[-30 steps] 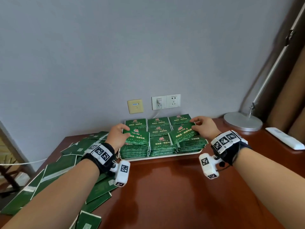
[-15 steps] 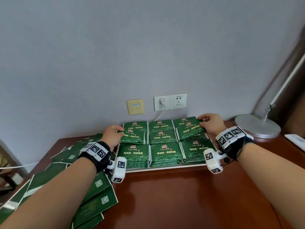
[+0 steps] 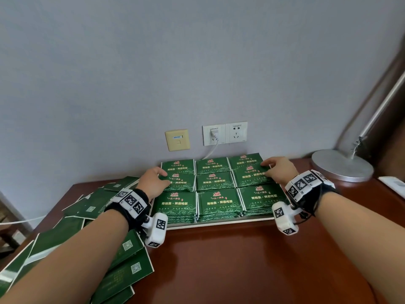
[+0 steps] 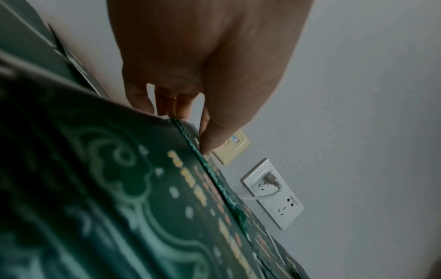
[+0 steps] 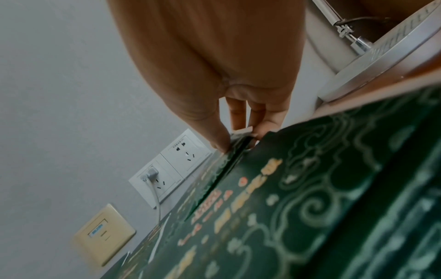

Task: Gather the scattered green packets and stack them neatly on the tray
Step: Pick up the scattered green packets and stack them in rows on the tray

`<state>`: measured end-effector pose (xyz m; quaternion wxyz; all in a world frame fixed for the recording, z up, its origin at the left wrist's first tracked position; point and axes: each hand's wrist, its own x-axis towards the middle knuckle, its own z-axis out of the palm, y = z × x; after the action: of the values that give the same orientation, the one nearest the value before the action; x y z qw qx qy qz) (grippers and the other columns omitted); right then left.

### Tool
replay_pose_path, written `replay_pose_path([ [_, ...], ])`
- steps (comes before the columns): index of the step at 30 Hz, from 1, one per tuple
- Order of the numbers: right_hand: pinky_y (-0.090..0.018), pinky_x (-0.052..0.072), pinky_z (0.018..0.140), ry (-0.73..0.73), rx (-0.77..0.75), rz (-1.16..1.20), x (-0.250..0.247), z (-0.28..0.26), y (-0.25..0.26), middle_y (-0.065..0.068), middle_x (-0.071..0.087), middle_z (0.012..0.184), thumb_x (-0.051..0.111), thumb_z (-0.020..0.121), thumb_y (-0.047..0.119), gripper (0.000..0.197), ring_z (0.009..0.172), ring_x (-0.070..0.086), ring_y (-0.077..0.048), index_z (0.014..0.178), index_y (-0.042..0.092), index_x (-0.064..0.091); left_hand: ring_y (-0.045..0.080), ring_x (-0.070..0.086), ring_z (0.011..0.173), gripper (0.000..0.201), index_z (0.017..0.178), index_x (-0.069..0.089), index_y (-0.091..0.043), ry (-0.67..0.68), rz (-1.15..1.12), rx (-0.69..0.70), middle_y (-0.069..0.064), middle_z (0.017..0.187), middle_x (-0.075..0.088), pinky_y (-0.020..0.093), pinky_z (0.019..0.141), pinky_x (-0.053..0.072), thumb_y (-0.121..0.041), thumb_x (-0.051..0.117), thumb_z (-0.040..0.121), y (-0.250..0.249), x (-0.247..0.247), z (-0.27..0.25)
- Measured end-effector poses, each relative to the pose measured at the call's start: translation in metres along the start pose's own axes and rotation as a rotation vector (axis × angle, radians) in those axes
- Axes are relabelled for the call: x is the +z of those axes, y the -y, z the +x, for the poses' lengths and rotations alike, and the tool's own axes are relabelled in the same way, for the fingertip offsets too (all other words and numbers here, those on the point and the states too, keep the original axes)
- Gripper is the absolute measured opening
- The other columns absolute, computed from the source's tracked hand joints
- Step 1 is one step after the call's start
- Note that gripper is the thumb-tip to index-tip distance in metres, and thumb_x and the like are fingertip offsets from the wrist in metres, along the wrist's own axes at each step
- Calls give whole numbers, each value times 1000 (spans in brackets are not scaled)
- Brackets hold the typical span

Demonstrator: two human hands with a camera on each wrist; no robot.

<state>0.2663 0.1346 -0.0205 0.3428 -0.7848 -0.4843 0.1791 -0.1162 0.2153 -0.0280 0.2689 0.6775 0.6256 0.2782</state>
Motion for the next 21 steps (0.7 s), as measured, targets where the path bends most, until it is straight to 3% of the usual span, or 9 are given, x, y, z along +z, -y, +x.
replay_pose_path([
  [4, -28, 48, 88, 4, 2, -41, 1, -2, 0, -7, 66, 115, 69, 81, -1, 39, 104, 62, -24, 110, 25, 72, 23, 61, 101, 33, 114, 59, -16, 8, 58, 1, 10, 123, 60, 36, 94, 49, -19, 74, 85, -1, 1, -2],
  [7, -28, 46, 88, 27, 0, -61, 1, -4, 2, -8, 66, 118, 67, 82, 0, 39, 107, 61, -24, 113, 22, 71, 24, 63, 97, 41, 118, 57, -15, 1, 123, -1, 7, 115, 63, 36, 90, 52, -25, 76, 84, -1, 1, -5],
  [13, -28, 44, 94, 30, -30, -122, -1, -15, 6, -6, 63, 126, 65, 81, 9, 39, 114, 58, -24, 117, 23, 68, 27, 60, 107, 44, 116, 59, -19, -22, 201, -1, 7, 120, 62, 41, 95, 49, -40, 77, 81, -4, -4, -9],
  [17, -24, 44, 80, 25, -67, -112, -5, -27, 18, -6, 62, 126, 64, 81, 9, 40, 101, 60, -22, 119, 22, 66, 29, 56, 117, 38, 116, 60, -21, -14, 186, 35, 7, 126, 62, 45, 102, 46, -40, 72, 85, -6, -11, -14],
  [19, -21, 44, 68, 21, -102, -109, -7, -36, 28, -6, 61, 127, 62, 82, 9, 39, 88, 60, -17, 119, 22, 66, 27, 57, 117, 33, 112, 59, -27, -8, 174, 57, 4, 124, 63, 45, 101, 47, -42, 69, 84, -5, -18, -18],
  [21, -21, 44, 62, 21, -133, -105, -8, -49, 39, -6, 61, 127, 62, 85, 10, 38, 85, 64, -18, 122, 19, 64, 23, 59, 112, 29, 104, 57, -33, -8, 154, 72, 1, 118, 65, 44, 98, 49, -44, 68, 80, -4, -25, -24],
])
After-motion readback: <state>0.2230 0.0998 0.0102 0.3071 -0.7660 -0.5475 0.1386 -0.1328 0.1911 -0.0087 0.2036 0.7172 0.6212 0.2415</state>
